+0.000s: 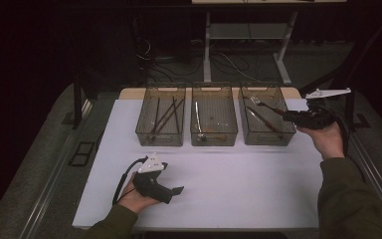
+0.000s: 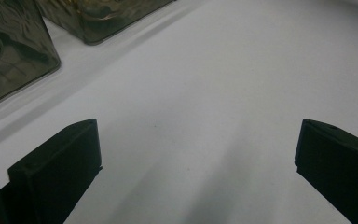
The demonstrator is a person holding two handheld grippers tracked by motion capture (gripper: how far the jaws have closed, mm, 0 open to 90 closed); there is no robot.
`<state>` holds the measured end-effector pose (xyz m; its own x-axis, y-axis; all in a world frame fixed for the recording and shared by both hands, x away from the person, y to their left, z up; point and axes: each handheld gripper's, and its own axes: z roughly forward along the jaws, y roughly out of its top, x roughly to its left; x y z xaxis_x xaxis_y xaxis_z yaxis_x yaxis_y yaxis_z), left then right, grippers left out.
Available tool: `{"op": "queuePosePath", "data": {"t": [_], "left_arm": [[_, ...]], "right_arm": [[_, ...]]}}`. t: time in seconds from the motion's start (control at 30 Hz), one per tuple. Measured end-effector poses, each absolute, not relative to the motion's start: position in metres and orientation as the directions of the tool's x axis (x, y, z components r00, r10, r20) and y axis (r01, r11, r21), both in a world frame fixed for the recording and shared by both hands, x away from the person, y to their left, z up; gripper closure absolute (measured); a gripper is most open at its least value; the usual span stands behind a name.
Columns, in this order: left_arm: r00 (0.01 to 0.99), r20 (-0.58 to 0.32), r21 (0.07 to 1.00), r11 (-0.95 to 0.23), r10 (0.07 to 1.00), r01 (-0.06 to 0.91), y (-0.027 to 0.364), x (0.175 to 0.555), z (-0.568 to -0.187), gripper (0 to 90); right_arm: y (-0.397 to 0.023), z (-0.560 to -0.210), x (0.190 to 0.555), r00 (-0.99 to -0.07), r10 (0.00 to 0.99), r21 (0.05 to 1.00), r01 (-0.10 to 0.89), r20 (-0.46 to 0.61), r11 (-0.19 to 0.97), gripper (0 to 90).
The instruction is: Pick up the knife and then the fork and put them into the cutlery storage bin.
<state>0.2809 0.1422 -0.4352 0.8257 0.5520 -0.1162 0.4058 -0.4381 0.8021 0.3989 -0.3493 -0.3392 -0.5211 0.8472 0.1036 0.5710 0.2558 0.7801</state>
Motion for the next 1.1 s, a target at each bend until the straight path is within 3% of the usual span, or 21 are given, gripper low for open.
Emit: {"op": "queuePosePath", "data": {"t": [0.27, 0.73, 1.1], "left_arm": [[0.826, -0.114, 0.802, -0.44, 0.552, 0.404, 0.142, 0.281, -0.435, 0.0], [0.837, -0.105, 0.785, -0.472, 0.537, 0.401, 0.139, 0.28, -0.438, 0.0], [0.84, -0.109, 0.786, -0.471, 0.531, 0.4, 0.139, 0.28, -0.438, 0.0]], "right_arm": [[-0.343, -0.354, 0.423, -0.471, 0.876, 0.728, 0.636, 0.105, 0.255, 75.3], [-0.317, -0.375, 0.453, -0.467, 0.881, 0.641, 0.698, 0.07, 0.319, 75.3], [-0.316, -0.381, 0.461, -0.453, 0.887, 0.63, 0.714, 0.086, 0.304, 75.2]]}}
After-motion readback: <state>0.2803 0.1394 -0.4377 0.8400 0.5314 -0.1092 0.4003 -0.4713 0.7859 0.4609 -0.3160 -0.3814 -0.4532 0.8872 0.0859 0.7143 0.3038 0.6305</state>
